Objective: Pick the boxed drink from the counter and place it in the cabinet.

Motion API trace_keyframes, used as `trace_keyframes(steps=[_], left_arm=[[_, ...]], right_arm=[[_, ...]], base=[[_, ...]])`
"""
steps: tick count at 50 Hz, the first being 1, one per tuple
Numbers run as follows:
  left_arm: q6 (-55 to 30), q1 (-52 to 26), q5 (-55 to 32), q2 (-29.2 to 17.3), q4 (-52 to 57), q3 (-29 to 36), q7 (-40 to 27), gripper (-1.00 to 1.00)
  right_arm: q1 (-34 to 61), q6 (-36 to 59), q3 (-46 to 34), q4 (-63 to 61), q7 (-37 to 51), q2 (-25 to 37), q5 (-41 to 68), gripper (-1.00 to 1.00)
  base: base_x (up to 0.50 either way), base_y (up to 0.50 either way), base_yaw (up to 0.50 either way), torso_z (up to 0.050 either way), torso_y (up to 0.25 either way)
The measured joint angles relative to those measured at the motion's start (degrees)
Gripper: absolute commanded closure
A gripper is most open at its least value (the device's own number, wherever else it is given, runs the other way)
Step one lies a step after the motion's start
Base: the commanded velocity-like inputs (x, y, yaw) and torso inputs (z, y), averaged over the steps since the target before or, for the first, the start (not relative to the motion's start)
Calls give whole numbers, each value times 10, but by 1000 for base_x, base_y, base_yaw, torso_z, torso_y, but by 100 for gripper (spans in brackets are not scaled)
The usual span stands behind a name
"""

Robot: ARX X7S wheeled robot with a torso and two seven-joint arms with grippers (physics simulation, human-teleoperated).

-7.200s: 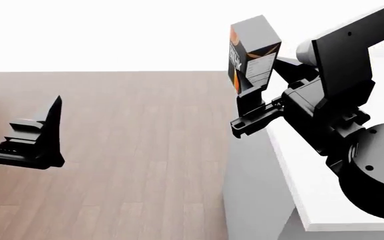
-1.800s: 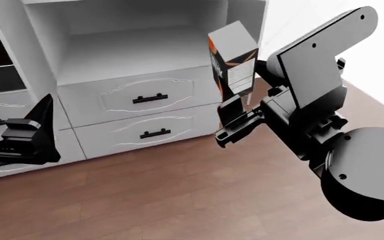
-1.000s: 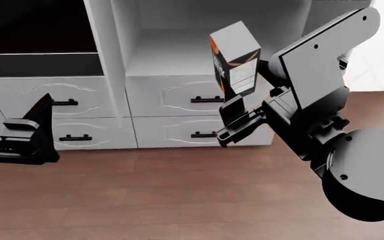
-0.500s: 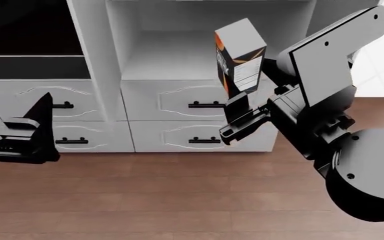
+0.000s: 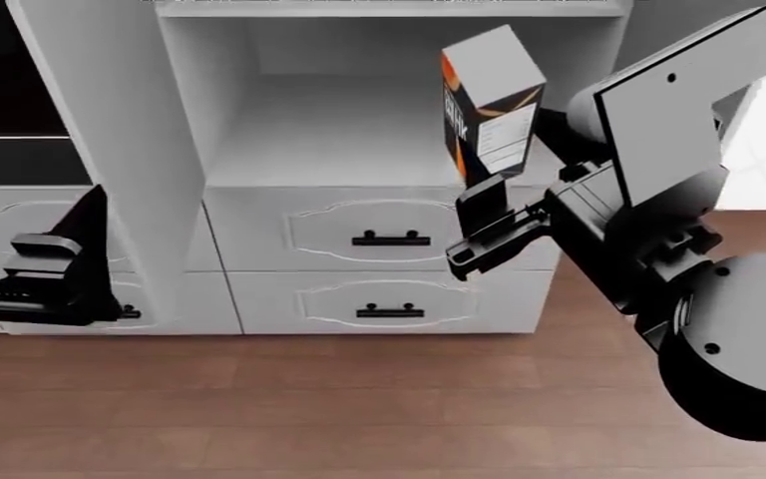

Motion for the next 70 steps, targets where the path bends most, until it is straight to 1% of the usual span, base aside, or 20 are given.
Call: trace_keyframes(steps=[38,57,70], left_arm=[[-1,-4,-5,-1,1,-3,-3,-100],[-3,-2,-4,1,-1,-6,0,-100],[-4,-5,-3,2,-1,-4,-1,-100]], right_arm=[[35,15,5,-7,30,1,38,100],[32,10,4,-6,27,3,36,100],[33,9,1,-5,22,3,29,100]], base=[[500,-4,0,0,2],[474,-147,0,0,2],[480,-24,0,0,2]])
